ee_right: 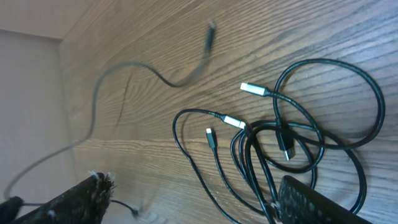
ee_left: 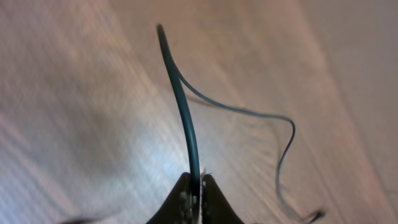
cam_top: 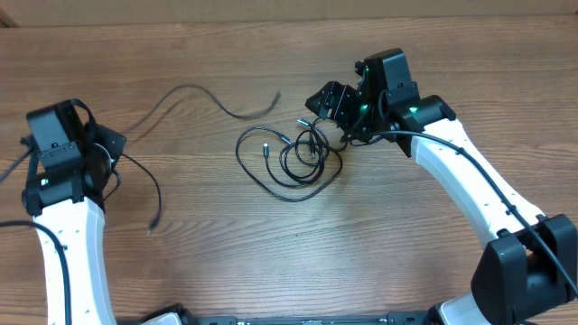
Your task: Untangle cables
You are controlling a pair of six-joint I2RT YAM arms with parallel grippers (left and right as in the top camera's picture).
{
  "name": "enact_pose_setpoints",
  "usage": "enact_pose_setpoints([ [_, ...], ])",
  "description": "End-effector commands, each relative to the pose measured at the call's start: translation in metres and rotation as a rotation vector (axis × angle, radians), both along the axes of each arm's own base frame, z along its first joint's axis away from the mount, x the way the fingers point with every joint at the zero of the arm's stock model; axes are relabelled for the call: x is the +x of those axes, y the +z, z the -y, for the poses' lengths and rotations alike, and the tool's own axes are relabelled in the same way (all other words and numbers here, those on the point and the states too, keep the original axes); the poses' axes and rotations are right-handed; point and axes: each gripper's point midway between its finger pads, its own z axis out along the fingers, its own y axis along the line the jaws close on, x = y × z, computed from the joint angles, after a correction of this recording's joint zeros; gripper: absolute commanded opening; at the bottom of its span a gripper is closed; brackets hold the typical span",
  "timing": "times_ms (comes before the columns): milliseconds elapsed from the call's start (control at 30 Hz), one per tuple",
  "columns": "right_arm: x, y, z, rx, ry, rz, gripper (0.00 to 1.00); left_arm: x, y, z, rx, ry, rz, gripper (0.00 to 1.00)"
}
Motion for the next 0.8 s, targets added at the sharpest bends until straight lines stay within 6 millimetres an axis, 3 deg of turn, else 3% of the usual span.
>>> enact_pose_setpoints([
  [0, 0.002, -0.002, 0.002, -0.02, -0.009, 0.014, 0.86, 0.001, -0.026, 0.024, -0.198, 0.004, -0.055, 0.11],
  [100, 0.002, -0.002, 0.002, -0.02, -0.01, 0.015, 0.87, 0.008, -0.039, 0.049, -0.336, -0.078, -0.078, 0.12],
  [167, 0.002, -0.002, 0.002, -0.02, -0.009, 0.015, 0.87, 0.014, -0.051, 0.055, -0.386, -0.1, -0.099, 0.22],
  [267, 0.002, -0.002, 0.002, -0.02, -0.009, 0.013, 0.88, 0.035, -0.062, 0.033, -0.238, -0.165, -0.082, 0.31],
  [367, 0.002, -0.002, 0.002, -0.02, -0.009, 0.014, 0.88, 0.057, -0.064, 0.008, -0.049, -0.256, -0.05, 0.59],
  [567, 0.002, -0.002, 0.002, -0.02, -0.01, 0.014, 0.88, 0.08, -0.082, -0.023, 0.145, -0.318, -0.075, 0.64],
  [767, 0.002, -0.002, 0.002, -0.022, -0.011, 0.015, 0.89, 0.081, -0.139, -0.021, 0.283, -0.627, -0.246, 0.8],
])
